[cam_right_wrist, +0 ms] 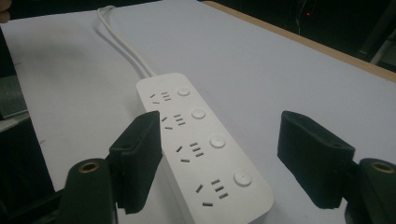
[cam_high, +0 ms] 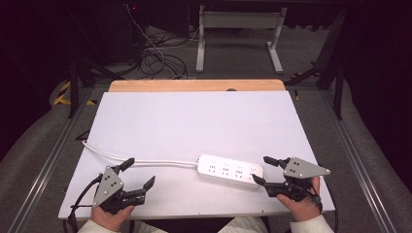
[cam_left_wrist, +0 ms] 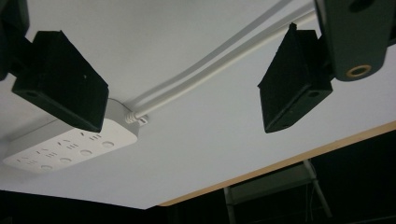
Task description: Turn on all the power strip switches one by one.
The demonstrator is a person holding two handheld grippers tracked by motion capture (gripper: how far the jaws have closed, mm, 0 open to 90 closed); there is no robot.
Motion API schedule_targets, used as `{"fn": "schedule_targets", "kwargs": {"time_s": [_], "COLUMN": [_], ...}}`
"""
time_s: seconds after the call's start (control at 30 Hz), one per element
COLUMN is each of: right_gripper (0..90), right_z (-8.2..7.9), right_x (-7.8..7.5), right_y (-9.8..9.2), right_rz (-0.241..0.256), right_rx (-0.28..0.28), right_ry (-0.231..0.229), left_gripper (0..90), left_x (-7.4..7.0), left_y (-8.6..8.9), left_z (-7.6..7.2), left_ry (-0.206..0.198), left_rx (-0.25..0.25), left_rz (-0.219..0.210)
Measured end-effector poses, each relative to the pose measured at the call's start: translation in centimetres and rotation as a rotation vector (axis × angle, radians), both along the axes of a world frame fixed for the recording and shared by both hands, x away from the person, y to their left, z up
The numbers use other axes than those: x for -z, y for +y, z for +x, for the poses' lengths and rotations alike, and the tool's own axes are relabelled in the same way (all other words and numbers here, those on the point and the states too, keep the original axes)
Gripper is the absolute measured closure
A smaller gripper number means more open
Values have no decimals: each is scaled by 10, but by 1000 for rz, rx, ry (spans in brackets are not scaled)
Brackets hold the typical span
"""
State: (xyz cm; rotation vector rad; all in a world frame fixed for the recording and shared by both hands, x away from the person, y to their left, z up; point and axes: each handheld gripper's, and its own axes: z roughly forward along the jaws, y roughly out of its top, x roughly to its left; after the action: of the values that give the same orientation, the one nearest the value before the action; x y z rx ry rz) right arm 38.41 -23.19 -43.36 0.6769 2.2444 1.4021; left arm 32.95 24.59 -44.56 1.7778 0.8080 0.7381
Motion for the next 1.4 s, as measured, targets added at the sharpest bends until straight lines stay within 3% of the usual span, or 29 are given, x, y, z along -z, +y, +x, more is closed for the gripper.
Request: {"fn": "schedule_targets", "kwargs": {"time_s": [0.37,0.77,1.1,1.4], "right_gripper": [332,448,687,892], "right_z": [-1,-1,7,19], "right_x": [-2,-7,-23,-31], "right_y": [2,6,14,35], "right_rz": [-20,-48,-33,-75], "right_rx": [-17,-48,-61,-114], "right_ry": [-2,-1,35,51], "left_gripper": [170,174,184,185], "left_x": [-1,-1,-1,-1], "left_y": [-2,-3,-3,-3], "left_z": [-1,-3,-2,-2], "left_ry": [-11,-19,-16,-15], "left_rx": [-8,-11,-11,-12], "left_rz": [31,45,47,47]}}
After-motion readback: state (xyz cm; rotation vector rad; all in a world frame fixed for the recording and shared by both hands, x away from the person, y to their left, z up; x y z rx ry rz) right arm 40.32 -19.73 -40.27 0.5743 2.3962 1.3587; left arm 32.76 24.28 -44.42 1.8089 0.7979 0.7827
